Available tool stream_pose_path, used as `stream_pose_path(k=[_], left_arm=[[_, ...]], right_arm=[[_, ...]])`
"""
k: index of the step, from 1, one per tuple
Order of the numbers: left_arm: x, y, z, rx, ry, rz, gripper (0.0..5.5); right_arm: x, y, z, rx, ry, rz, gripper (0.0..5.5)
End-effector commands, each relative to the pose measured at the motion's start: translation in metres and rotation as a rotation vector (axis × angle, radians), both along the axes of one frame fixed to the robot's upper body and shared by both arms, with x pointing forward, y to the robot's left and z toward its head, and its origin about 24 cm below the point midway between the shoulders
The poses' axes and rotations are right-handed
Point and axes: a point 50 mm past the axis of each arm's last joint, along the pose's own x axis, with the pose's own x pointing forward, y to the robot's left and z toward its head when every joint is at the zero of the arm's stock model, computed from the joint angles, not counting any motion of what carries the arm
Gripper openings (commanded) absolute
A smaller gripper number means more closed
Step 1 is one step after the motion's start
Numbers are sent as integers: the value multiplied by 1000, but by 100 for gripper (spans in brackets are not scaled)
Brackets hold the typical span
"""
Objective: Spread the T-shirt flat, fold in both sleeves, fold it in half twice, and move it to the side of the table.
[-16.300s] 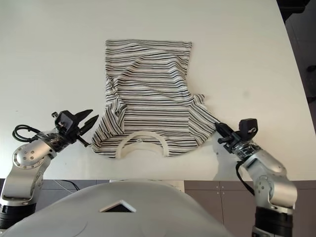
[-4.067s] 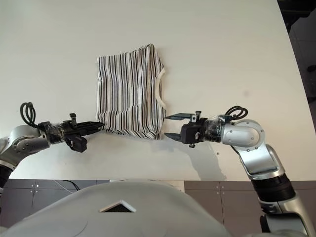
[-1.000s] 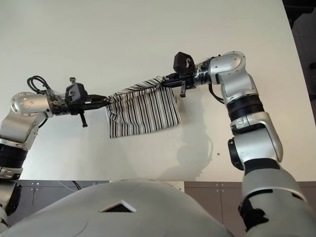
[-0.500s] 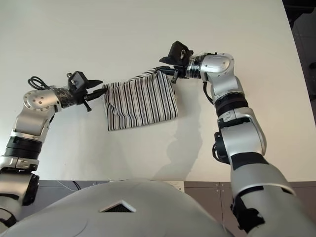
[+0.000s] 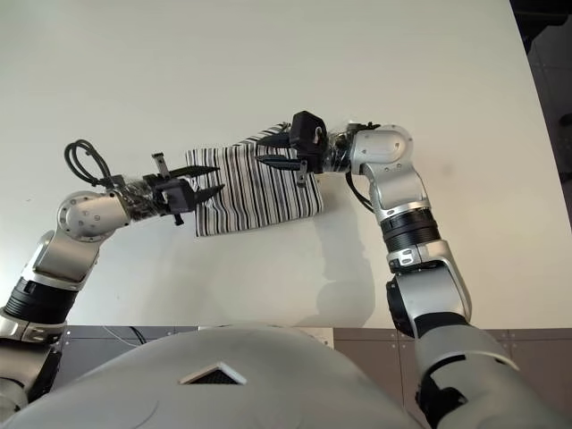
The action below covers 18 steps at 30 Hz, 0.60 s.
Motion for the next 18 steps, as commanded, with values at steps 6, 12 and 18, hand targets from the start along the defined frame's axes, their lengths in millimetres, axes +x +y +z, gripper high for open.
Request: stream_pose_path(k=[6,12,18], left_arm=[[7,18,-23,81,28,59,136],[4,48,-42,153,112,128,136],[31,54,-23,-64,57,308,136]], right_arm=[[13,5,-37,-151,64,-29,114],[11,-17,-64,-248,124,-149,114],[8,-54,-81,-320,167,-358,114]])
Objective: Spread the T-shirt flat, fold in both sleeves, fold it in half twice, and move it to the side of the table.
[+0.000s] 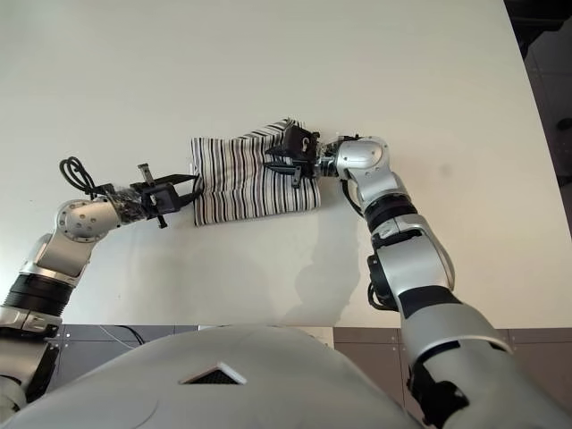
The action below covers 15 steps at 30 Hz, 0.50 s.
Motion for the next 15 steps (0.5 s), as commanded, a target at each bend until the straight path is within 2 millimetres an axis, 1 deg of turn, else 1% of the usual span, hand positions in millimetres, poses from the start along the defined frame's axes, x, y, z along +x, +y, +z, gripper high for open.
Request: stream_pose_path(k=[1,2,3,4,6,8,10,12,13,15], left_arm=[[19,-4,22,-161,-102,99,136],[24,-6,31,-211,-146,129,136],[28,-7,38,-249,-183,161,136],[31,-7,42,-271,-205,186,136],[30,-7,43,-289,-221,223,136],[26,-9,40,-289,-220,232,136],[24,-12,39,-294,-222,239,136],[25,-14,39,-311,-217,266,136],[24,-13,38,-330,-212,294,136],[23,-18,37,-351,-207,310,136]], right_arm=[[-14,-59,-31,-161,132,-246,114],[-15,-74,-33,-171,149,-337,114],[-18,-94,-36,-179,173,-449,114],[-22,-111,-37,-185,191,-547,114],[-33,-151,-40,-209,217,-807,114],[-47,-195,-38,-246,220,-1141,114],[-62,-223,-38,-247,231,-1392,114],[-77,-236,-43,-235,254,-1588,114],[-83,-236,-49,-232,267,-1648,114],[-85,-229,-56,-197,256,-1693,114]])
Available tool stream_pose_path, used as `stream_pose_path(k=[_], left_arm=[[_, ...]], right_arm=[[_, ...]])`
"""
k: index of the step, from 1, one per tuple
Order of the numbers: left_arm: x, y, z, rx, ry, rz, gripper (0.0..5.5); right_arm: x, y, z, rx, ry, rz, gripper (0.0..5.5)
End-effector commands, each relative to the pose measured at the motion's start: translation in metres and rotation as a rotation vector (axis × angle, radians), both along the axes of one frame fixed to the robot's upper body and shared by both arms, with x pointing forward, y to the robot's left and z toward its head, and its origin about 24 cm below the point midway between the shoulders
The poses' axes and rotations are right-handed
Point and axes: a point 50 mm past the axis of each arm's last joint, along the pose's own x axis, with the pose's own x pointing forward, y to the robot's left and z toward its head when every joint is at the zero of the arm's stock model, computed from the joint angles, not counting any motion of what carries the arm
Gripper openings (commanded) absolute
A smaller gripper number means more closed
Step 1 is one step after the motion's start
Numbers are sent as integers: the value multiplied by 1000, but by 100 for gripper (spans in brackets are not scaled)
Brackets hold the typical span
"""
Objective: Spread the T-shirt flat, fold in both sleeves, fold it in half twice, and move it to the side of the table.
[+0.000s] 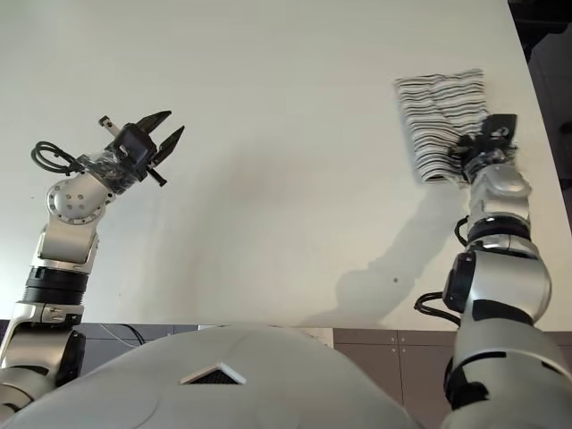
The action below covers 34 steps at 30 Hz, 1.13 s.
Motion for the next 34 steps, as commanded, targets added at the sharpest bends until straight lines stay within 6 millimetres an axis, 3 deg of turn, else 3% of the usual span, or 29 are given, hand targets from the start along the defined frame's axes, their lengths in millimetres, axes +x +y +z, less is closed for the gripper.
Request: stream_pose_path(k=[1,3,6,8,10,14,17,22,34], left_arm=[[-3,-7,-1,-44,6,33,136],[-5,-14,-1,-68,-5,36,136],[-3,-15,16,-181,-85,128,136],[-3,-19,36,-324,-155,221,136],[-5,-28,47,-447,-190,303,136],[-11,-49,41,-573,-172,437,136],[-4,-55,37,-577,-171,478,136],[21,-47,34,-536,-188,563,136],[35,-76,21,-566,-145,586,136]], right_arm=[[-46,12,-57,76,180,-141,114],[-33,10,-42,50,39,-118,114],[8,17,18,-142,-315,61,114],[32,47,57,-159,-580,180,114],[42,90,74,-81,-728,269,114],[36,189,70,142,-762,432,114],[32,221,66,186,-708,492,114],[38,235,58,164,-625,520,114],[55,259,42,97,-533,626,114]])
